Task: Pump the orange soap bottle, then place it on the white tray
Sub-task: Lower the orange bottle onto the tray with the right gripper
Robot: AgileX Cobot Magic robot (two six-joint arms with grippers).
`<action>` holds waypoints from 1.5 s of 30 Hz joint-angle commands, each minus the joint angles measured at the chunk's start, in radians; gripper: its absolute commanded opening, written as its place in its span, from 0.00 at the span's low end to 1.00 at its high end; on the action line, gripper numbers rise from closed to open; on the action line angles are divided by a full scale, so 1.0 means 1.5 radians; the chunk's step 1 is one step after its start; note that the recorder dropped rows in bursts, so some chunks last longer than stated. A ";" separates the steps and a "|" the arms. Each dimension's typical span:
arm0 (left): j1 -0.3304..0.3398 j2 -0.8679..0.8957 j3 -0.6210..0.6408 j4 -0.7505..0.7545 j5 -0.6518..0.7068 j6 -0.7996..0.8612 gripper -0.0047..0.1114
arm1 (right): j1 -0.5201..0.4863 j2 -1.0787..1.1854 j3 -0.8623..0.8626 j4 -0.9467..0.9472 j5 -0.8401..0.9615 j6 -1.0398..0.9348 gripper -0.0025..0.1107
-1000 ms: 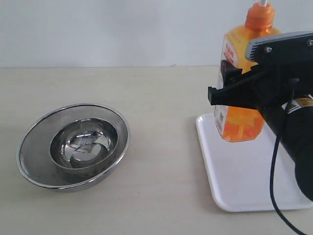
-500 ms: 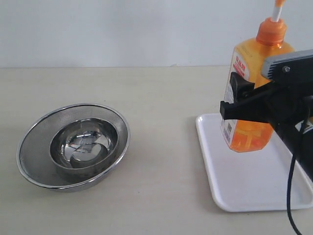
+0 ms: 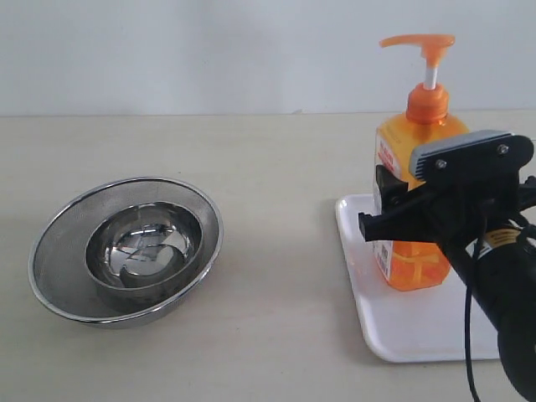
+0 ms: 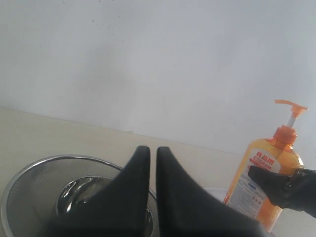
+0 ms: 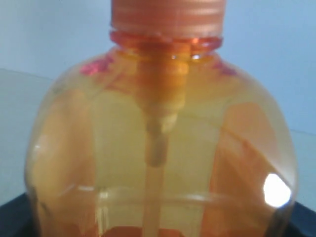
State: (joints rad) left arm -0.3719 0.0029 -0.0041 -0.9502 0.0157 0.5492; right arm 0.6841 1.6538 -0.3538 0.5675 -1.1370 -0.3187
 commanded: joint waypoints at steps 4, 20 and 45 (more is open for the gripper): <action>0.002 -0.002 0.003 0.000 0.000 0.003 0.08 | -0.004 0.051 -0.005 -0.020 -0.056 0.055 0.02; 0.002 -0.002 0.003 0.000 0.000 0.003 0.08 | -0.004 0.062 -0.005 -0.055 -0.056 0.092 0.04; 0.002 -0.002 0.003 0.000 0.000 0.003 0.08 | -0.004 0.062 -0.006 -0.091 -0.056 0.140 0.48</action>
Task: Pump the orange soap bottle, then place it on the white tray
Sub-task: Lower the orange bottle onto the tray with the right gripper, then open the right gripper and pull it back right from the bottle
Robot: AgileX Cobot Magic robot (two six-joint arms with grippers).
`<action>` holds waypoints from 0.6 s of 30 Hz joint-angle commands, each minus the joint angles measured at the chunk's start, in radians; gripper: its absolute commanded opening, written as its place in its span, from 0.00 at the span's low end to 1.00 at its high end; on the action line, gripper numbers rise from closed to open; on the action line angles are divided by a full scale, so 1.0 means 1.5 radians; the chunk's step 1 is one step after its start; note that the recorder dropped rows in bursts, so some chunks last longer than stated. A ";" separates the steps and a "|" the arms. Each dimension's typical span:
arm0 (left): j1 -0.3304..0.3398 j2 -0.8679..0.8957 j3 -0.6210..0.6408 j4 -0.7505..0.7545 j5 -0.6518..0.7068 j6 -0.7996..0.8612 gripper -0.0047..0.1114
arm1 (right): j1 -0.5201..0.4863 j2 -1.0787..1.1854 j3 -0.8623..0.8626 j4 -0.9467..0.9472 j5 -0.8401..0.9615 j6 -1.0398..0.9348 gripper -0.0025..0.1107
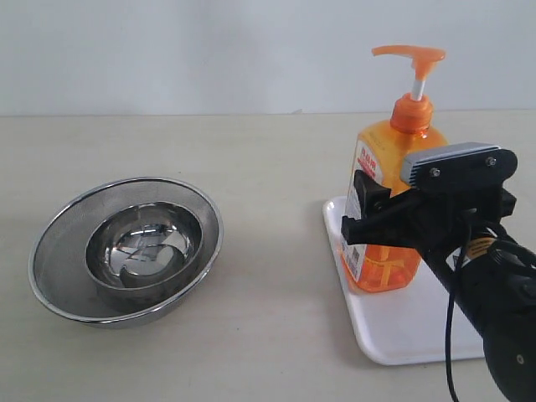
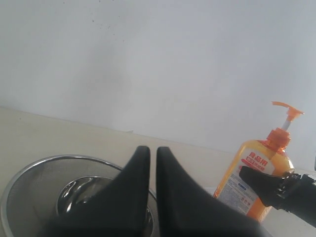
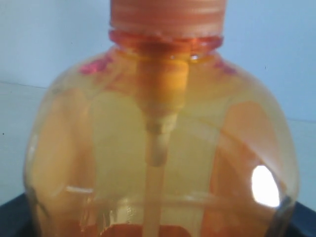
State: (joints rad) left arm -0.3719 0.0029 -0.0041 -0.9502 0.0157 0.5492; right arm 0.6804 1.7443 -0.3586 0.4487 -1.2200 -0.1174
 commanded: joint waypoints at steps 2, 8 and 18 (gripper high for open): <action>0.002 -0.002 0.003 0.000 0.000 0.003 0.08 | -0.002 0.001 -0.002 -0.010 -0.001 0.004 0.56; 0.002 -0.002 0.003 0.000 0.001 0.003 0.08 | -0.002 0.001 -0.025 -0.010 0.009 0.008 0.71; 0.002 -0.002 0.003 0.002 0.002 0.003 0.08 | -0.002 -0.052 -0.025 0.043 0.024 0.005 0.84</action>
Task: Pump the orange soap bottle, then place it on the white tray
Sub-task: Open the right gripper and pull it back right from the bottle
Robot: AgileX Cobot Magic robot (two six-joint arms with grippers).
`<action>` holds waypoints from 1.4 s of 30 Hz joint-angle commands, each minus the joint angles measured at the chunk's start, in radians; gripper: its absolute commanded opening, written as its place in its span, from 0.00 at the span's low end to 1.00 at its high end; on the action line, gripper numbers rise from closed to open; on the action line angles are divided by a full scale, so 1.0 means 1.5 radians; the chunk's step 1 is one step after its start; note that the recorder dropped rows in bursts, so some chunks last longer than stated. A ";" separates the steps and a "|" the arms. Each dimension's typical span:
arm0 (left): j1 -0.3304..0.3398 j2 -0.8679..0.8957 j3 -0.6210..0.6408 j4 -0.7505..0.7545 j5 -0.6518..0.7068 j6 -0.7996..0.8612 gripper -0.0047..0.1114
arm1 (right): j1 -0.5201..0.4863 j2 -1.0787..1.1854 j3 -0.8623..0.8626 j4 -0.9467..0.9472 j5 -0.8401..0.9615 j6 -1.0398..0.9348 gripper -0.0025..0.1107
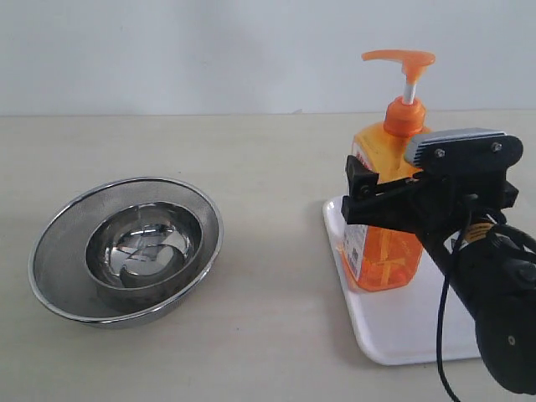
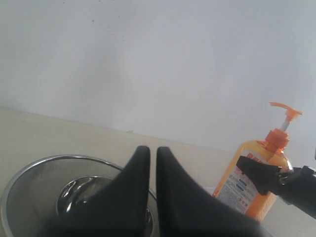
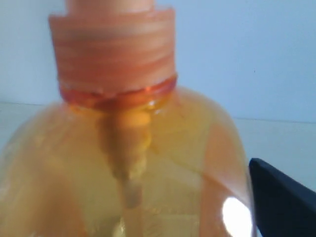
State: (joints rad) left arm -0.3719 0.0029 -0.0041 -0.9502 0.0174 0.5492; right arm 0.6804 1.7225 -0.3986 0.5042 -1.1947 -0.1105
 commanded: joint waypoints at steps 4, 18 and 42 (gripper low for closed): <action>0.002 -0.002 0.003 0.003 0.001 0.003 0.08 | -0.002 -0.106 0.002 0.005 0.093 -0.031 0.84; 0.002 -0.002 0.003 0.003 0.009 0.003 0.08 | -0.002 -0.362 0.002 0.107 0.364 -0.169 0.83; 0.002 -0.002 0.003 -0.012 0.092 0.006 0.08 | -0.002 -0.630 0.002 0.147 0.845 -0.234 0.17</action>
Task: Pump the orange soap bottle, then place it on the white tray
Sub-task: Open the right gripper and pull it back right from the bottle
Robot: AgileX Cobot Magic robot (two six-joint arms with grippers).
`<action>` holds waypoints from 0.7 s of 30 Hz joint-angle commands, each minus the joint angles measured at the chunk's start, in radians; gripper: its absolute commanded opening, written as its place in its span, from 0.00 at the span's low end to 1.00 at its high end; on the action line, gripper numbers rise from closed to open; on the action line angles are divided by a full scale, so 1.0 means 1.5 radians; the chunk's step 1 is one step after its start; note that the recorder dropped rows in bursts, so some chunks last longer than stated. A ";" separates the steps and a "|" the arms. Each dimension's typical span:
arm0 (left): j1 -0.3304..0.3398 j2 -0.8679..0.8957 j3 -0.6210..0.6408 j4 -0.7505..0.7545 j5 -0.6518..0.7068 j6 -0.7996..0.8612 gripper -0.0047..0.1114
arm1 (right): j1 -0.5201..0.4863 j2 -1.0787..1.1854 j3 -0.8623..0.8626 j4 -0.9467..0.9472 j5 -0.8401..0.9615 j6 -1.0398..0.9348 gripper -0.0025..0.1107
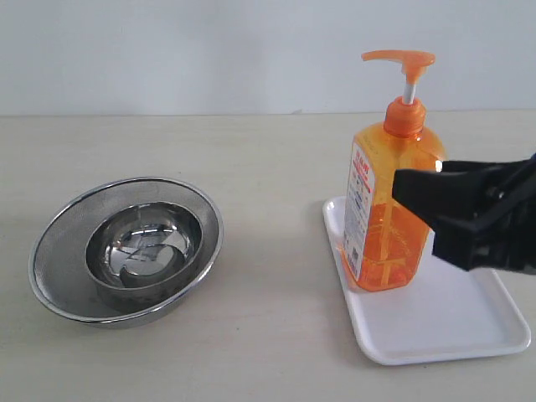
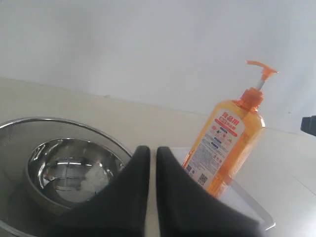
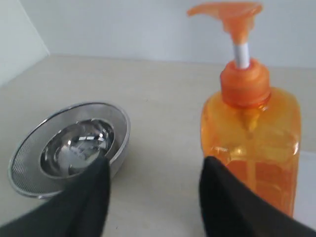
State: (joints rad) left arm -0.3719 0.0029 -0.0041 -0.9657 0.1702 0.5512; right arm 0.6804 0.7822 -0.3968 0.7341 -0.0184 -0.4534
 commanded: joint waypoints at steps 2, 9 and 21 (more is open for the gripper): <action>0.002 -0.002 0.003 -0.002 -0.001 0.012 0.08 | -0.002 -0.003 0.001 -0.016 0.087 -0.012 0.02; 0.002 -0.002 0.003 -0.025 0.175 0.009 0.08 | -0.002 -0.003 0.032 -0.015 0.096 -0.010 0.02; 0.002 -0.002 0.003 -0.060 0.112 0.041 0.08 | -0.002 -0.002 0.104 -0.018 0.033 0.022 0.02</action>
State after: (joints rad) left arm -0.3719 0.0029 -0.0041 -1.0419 0.3604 0.6038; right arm 0.6804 0.7822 -0.2453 0.7141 0.0310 -0.4106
